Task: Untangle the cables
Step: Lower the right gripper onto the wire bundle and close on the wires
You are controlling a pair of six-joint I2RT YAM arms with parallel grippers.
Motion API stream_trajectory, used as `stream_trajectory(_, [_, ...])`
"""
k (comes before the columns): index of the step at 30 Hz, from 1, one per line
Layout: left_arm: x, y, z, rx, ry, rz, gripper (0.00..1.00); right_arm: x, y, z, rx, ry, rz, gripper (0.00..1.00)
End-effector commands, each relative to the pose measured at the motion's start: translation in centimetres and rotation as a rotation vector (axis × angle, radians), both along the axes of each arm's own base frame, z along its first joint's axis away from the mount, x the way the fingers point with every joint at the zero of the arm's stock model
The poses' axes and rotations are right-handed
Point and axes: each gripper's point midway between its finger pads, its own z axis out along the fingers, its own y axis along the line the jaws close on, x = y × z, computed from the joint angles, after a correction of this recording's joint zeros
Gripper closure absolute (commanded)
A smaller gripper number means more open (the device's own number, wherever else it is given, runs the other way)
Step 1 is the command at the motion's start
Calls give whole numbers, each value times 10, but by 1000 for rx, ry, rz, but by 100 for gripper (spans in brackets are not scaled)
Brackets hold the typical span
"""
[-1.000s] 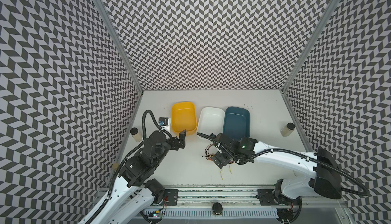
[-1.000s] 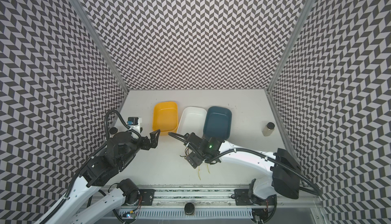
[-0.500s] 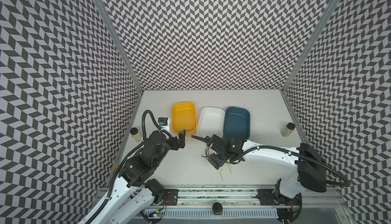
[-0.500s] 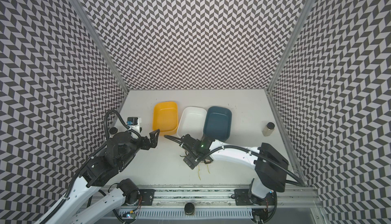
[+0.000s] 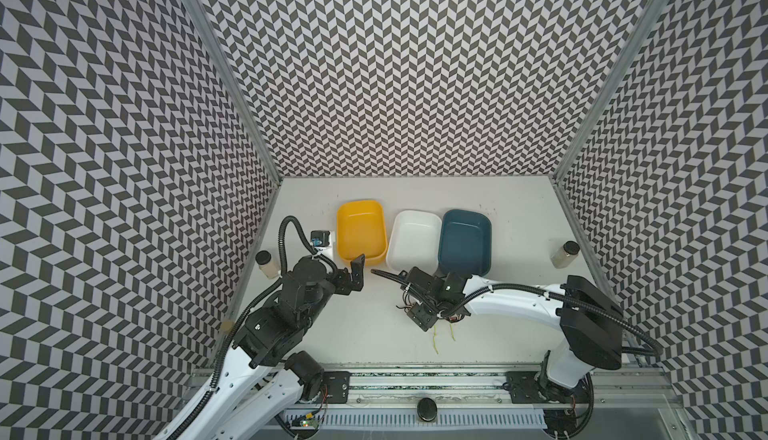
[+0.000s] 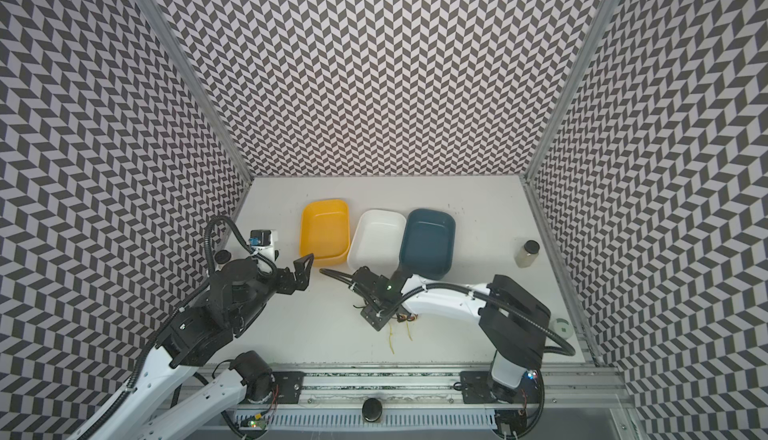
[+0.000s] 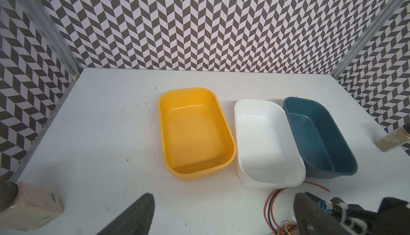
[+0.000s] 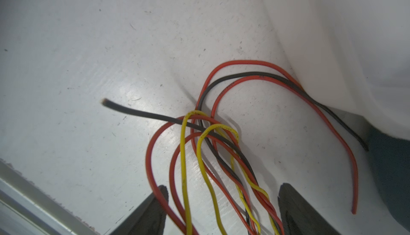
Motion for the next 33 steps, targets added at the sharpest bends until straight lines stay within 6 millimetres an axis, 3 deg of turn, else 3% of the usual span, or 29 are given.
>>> stream_trajectory(1, [0, 1, -3, 16, 3, 7, 1, 5, 6, -2, 32, 10, 4, 25])
stream_trajectory(13, [1, 1, -4, 18, 6, 6, 1, 8, 6, -10, 34, 28, 4, 38])
stream_trajectory(21, [1, 0, -4, 19, 7, 4, 1, 8, 1, -25, 9, 52, -6, 39])
stream_trajectory(33, [2, 0, -6, 23, 10, 3, 1, 10, 4, -17, 28, 49, -2, 47])
